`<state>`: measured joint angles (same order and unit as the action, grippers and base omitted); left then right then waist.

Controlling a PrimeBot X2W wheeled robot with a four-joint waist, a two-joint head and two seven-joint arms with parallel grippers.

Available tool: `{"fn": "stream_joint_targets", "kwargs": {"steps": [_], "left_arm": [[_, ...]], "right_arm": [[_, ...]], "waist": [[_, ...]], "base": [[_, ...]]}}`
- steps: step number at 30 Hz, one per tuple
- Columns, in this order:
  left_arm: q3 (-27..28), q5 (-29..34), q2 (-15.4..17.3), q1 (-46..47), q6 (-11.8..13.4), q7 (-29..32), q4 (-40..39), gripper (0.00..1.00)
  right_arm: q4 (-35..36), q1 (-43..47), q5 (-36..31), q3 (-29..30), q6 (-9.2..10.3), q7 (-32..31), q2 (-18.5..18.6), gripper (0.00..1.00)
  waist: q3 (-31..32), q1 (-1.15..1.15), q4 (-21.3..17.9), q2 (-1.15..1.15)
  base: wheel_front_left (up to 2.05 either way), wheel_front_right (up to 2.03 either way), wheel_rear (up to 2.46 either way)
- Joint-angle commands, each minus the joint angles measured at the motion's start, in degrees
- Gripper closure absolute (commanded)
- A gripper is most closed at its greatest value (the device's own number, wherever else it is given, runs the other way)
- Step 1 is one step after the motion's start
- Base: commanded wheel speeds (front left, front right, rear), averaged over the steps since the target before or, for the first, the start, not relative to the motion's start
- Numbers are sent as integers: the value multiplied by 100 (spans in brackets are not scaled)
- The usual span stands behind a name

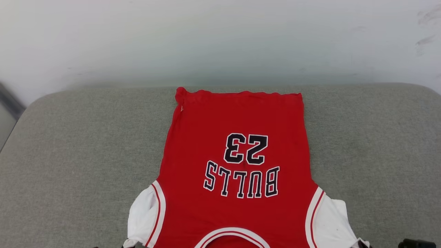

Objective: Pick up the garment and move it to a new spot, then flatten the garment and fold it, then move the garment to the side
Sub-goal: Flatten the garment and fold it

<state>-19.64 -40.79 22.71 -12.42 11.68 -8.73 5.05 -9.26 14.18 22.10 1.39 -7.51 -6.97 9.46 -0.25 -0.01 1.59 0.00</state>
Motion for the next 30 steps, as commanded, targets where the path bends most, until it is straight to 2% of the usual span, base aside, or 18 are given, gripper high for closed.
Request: {"fn": "stream_joint_targets", "kwargs": {"steps": [1,2,5,7,10,14,18,22,30], "left_arm": [[-39,87,-9,98,39,10,-72,100],[-69,127,-22,174,17,-30,-110,100],[-150,196,-86,354,-37,-84,-203,100],[-165,232,-101,402,-35,-108,-236,100],[-212,322,-145,621,-36,-171,-365,100],[-306,453,-247,916,-76,-251,-527,100],[-432,583,-403,1269,-163,-356,-682,100],[-550,690,-584,1608,-286,-448,-792,100],[-716,913,-838,2067,-478,-572,-973,100]], "right_arm": [[227,-46,-6,39,3,-64,-108,16],[373,-123,-36,58,4,-98,-113,0],[788,-535,163,269,3,26,-196,0],[825,-652,238,347,3,21,-226,0],[843,-1323,272,593,3,95,-167,0],[287,-2424,366,801,3,79,101,0],[-480,-3498,401,889,3,-80,533,0],[-1287,-4594,441,887,3,-637,926,0],[-2600,-6603,207,665,3,-2502,1419,0]], "waist": [[-58,1,58,0],[-97,1,89,0],[-255,1,206,0],[-308,1,246,0],[-559,1,386,0],[-964,1,644,0],[-1415,1,965,0],[-1864,1,1242,0],[-2613,1,1615,0]], "base": [[0,0,0],[0,0,0],[0,0,0],[0,0,0],[0,0,0],[0,0,0],[0,0,0],[0,0,0],[0,0,0]]}}
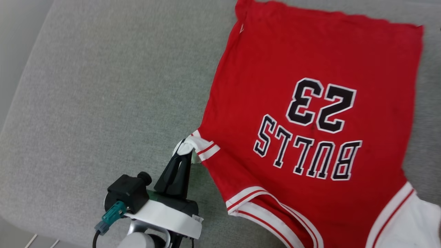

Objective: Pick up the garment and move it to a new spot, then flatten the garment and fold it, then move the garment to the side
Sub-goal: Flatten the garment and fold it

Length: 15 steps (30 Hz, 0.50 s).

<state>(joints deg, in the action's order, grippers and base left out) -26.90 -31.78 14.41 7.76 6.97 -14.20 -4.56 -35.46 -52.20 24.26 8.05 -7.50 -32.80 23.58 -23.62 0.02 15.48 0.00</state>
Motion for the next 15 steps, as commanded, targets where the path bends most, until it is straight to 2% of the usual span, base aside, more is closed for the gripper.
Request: {"fn": "stream_joint_targets", "kwargs": {"steps": [1,2,3,6,10,14,15], "left_arm": [[-5,45,-29,94,-31,-31,-40,100],[-18,56,-57,129,-49,-44,-77,100],[-32,117,-129,232,-122,-62,-159,100],[-19,162,-178,285,-166,-75,-186,100],[5,211,-239,317,-201,-92,-168,100],[51,245,-281,302,-236,-99,-130,100],[60,243,-291,306,-239,-101,-123,100]], "right_arm": [[-62,-183,-63,-30,2,-145,36,0],[-150,-365,-101,-30,2,-368,59,0],[-345,-822,-283,-16,2,-909,100,0],[-495,-1069,-475,-24,2,-1255,50,0],[-818,-1040,-658,5,2,-1717,-87,0],[-1271,-733,-856,124,3,-2475,-301,0],[-1301,-706,-900,140,5,-2569,-325,13]], "waist": [[-365,-2,260,0],[-446,-2,292,0],[-694,-2,388,0],[-885,-2,444,0],[-1023,-2,453,0],[-1042,-2,435,0],[-1040,-2,435,0]], "base": [[0,0,0],[0,0,0],[0,0,0],[0,0,0],[0,0,0],[0,0,0],[0,0,0]]}}
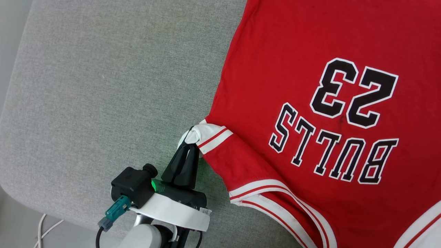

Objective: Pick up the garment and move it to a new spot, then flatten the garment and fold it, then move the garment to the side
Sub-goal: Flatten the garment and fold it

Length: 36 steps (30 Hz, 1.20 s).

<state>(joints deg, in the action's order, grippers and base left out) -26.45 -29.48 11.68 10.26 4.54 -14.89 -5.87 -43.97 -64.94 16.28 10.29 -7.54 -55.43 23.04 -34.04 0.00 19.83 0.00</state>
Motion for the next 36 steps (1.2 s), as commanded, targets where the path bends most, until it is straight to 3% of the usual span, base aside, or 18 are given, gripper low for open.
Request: {"fn": "stream_joint_targets", "kwargs": {"steps": [1,2,10,17,28,36], "left_arm": [[21,22,-31,60,-11,-33,17,100],[26,32,-41,61,-25,-34,25,100],[143,3,-68,-42,-51,-40,185,100],[430,-162,112,-237,15,-19,460,100],[980,-467,520,-792,364,190,777,100],[1281,-757,768,-1324,483,385,985,100]], "right_arm": [[-434,579,-133,-65,10,-355,-288,82],[-408,588,-169,-43,9,-383,-300,100],[161,377,-326,-46,6,42,-164,100],[771,801,-65,-570,7,554,92,100],[1985,3031,834,-921,7,1116,425,100],[3227,5283,1075,-461,6,1313,120,100]], "waist": [[5,0,4,0],[8,0,8,0],[294,0,-37,0],[1001,0,-432,0],[2114,0,-1285,0],[2690,0,-1822,0]], "base": [[0,0,0],[0,0,0],[0,0,0],[0,0,0],[0,0,0],[0,0,0]]}}
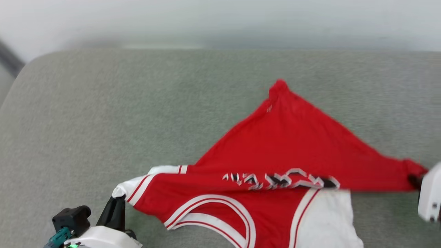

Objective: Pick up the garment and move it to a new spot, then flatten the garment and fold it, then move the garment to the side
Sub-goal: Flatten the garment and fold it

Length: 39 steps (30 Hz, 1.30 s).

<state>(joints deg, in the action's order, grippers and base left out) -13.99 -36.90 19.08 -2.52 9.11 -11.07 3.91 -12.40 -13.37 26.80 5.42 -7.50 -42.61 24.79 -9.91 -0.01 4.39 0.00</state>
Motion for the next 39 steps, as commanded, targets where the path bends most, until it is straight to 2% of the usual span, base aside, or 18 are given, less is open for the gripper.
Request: {"fn": "stream_joint_targets", "kwargs": {"steps": [1,4,8,13,14,15,16,17,18,20,26,30,35,39], "left_arm": [[67,-42,61,-103,38,23,37,100],[125,-130,103,-248,79,75,98,100],[199,-219,151,-407,109,126,178,100],[181,-261,180,-495,73,175,225,100],[171,-262,183,-495,69,182,227,100],[159,-264,180,-487,67,190,223,100],[159,-264,180,-487,67,190,223,100],[132,-252,175,-450,57,200,209,100],[132,-252,175,-450,57,200,209,100],[84,-226,160,-405,60,212,173,100],[2,-167,152,-269,60,240,63,100],[-58,-123,144,-127,52,237,-53,100],[-165,-11,110,164,20,235,-252,100],[-291,85,39,437,-12,182,-391,100]], "right_arm": [[235,396,4,148,3,43,-119,100],[701,1228,-67,493,3,8,-426,100],[1252,2235,-141,893,3,-91,-1037,100],[1642,3020,-203,1061,2,-193,-1746,100],[1682,3072,-218,1099,2,-113,-1816,96],[1684,3119,-206,1126,2,-57,-1901,35],[1684,3119,-206,1126,2,-57,-1901,35],[1735,3115,-175,1135,2,238,-2013,0],[1735,3115,-175,1135,2,238,-2013,0],[1751,3008,-164,1156,2,681,-2080,0],[1672,2497,-194,1176,2,2550,-2159,0],[1341,1929,-224,956,2,3356,-2064,0],[601,949,-93,578,2,3621,-1602,0],[52,113,107,89,2,3176,-1054,0]], "waist": [[318,1,-319,0],[445,1,-412,0],[575,1,-484,0],[606,1,-532,0],[602,1,-538,0],[595,1,-544,0],[595,1,-544,0],[586,1,-550,0],[586,1,-550,0],[578,1,-554,0],[546,1,-506,0],[422,1,-433,0],[98,1,-244,0],[-220,1,-59,0]], "base": [[0,0,0],[0,0,0],[0,0,0],[0,0,0],[0,0,0],[0,0,0],[0,0,0],[0,0,0],[0,0,0],[0,0,0],[0,0,0],[0,0,0],[0,0,0],[0,0,0]]}}
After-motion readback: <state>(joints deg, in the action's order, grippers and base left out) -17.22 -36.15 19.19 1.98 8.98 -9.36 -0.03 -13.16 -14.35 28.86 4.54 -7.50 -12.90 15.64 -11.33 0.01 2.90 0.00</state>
